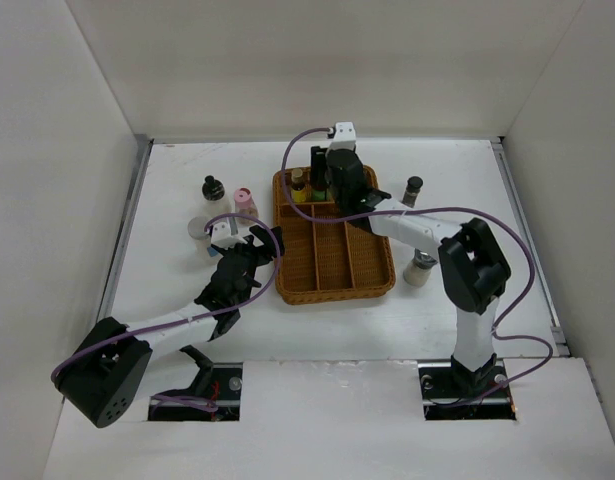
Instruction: Organize the condiment bottles
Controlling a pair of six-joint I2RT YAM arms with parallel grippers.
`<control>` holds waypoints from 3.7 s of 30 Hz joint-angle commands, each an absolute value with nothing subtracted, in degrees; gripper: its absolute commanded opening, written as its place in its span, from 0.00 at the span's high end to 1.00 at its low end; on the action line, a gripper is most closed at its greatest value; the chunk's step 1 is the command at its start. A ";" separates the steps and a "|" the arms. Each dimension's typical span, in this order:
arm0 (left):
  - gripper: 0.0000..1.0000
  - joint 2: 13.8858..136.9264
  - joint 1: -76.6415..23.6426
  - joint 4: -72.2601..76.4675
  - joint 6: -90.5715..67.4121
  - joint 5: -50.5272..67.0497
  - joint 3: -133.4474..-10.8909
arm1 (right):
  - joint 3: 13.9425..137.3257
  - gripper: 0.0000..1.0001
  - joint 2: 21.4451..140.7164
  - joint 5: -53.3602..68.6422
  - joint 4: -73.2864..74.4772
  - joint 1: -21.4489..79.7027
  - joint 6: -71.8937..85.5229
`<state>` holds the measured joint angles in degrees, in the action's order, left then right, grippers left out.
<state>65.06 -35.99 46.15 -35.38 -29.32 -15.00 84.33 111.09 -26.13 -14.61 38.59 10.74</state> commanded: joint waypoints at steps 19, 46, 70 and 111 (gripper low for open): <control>0.20 64.34 -36.43 49.22 -35.95 -28.74 -15.91 | 71.71 0.16 98.17 -23.38 -1.68 14.46 15.56; 0.20 65.92 -35.73 49.31 -36.04 -28.48 -16.17 | 74.62 0.65 99.51 -26.62 -2.63 13.13 15.83; 0.20 65.48 -35.99 49.57 -36.12 -28.48 -16.00 | 89.04 0.63 112.23 -20.74 -1.06 29.75 15.73; 0.20 64.34 -36.16 49.13 -36.21 -28.48 -15.91 | 50.83 0.09 68.15 -41.81 -1.50 32.03 22.41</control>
<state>66.00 -36.03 46.70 -35.59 -29.08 -15.00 58.06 75.24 -30.94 -1.72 30.44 19.81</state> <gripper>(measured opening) 0.797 0.903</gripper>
